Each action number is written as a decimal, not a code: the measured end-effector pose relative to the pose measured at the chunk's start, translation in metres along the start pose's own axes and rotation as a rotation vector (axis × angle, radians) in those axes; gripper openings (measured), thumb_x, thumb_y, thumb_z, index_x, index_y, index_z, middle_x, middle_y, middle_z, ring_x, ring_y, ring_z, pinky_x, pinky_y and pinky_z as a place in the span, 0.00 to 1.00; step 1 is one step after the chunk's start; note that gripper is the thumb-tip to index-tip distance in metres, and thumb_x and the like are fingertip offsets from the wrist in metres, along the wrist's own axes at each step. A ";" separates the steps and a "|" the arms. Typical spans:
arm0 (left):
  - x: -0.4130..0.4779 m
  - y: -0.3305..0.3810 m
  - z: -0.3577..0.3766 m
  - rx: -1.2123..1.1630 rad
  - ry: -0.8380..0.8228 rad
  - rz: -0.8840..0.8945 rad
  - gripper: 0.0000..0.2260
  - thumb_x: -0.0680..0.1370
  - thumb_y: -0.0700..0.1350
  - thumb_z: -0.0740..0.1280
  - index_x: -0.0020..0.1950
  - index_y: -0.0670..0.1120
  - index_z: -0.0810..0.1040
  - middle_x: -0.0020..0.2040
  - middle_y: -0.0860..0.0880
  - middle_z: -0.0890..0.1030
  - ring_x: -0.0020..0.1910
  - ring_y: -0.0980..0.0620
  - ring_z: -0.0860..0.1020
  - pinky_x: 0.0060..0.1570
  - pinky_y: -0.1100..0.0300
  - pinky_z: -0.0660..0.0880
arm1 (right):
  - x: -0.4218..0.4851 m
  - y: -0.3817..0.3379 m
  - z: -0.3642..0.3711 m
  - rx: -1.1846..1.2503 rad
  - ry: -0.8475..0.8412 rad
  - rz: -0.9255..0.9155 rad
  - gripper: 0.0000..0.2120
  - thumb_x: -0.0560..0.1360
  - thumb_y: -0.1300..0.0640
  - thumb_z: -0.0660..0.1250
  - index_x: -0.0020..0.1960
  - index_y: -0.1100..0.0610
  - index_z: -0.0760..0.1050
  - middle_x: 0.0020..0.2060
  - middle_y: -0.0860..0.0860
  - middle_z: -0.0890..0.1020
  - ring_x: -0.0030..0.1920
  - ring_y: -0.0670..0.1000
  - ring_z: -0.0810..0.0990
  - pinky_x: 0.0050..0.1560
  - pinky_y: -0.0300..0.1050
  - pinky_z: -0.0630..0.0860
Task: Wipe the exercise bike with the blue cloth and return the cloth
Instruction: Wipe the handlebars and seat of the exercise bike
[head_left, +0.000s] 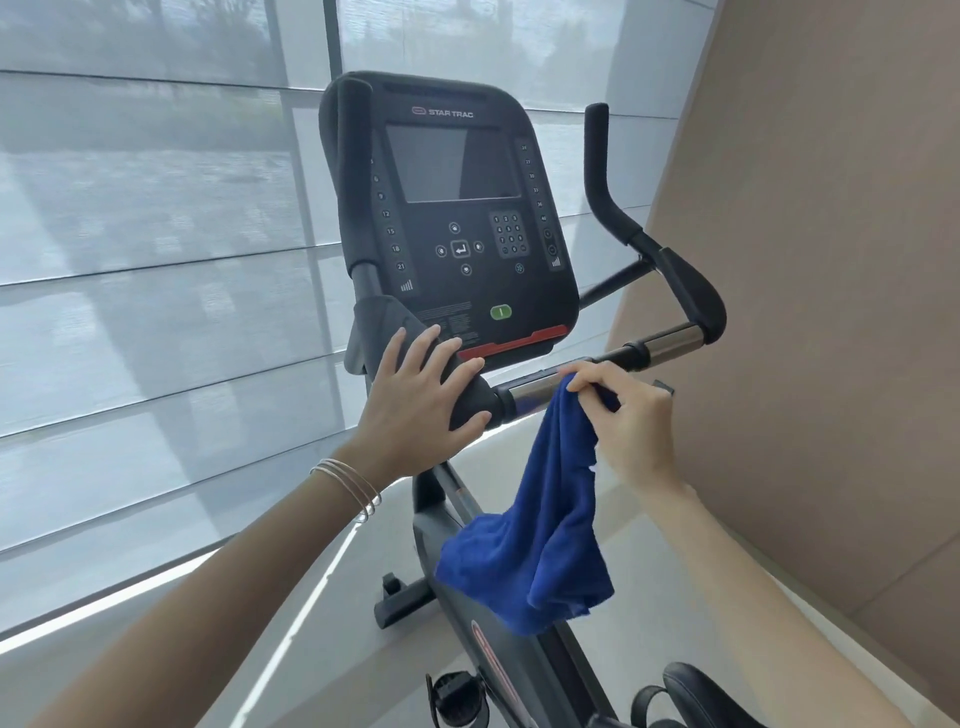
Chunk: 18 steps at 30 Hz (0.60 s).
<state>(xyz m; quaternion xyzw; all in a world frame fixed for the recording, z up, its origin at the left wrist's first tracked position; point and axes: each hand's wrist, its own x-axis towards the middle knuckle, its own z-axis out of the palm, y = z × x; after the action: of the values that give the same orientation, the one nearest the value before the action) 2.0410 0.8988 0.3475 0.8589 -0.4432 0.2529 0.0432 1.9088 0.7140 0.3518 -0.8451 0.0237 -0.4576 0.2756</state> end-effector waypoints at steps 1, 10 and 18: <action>0.000 0.000 0.000 0.001 0.000 0.000 0.28 0.74 0.63 0.51 0.68 0.51 0.72 0.68 0.45 0.72 0.72 0.41 0.65 0.73 0.40 0.54 | 0.009 -0.003 -0.003 0.026 0.039 0.014 0.06 0.72 0.70 0.67 0.42 0.61 0.79 0.44 0.50 0.84 0.45 0.42 0.80 0.48 0.25 0.73; -0.001 0.000 -0.002 0.001 -0.011 -0.005 0.29 0.74 0.63 0.51 0.67 0.50 0.73 0.68 0.46 0.73 0.72 0.41 0.65 0.73 0.41 0.56 | 0.066 -0.002 0.016 0.091 0.119 0.104 0.11 0.70 0.72 0.64 0.40 0.59 0.81 0.45 0.46 0.83 0.45 0.41 0.81 0.49 0.29 0.74; -0.001 0.001 0.001 -0.005 0.023 -0.018 0.27 0.73 0.63 0.54 0.65 0.50 0.75 0.67 0.46 0.75 0.70 0.41 0.67 0.72 0.41 0.58 | 0.026 0.013 0.035 -0.031 -0.355 -0.009 0.12 0.74 0.64 0.66 0.57 0.61 0.77 0.61 0.53 0.78 0.67 0.49 0.71 0.68 0.33 0.62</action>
<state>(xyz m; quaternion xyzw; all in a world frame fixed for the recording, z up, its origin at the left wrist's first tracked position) 2.0402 0.8981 0.3460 0.8598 -0.4357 0.2612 0.0527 1.9538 0.7107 0.3498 -0.9169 -0.0221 -0.3018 0.2603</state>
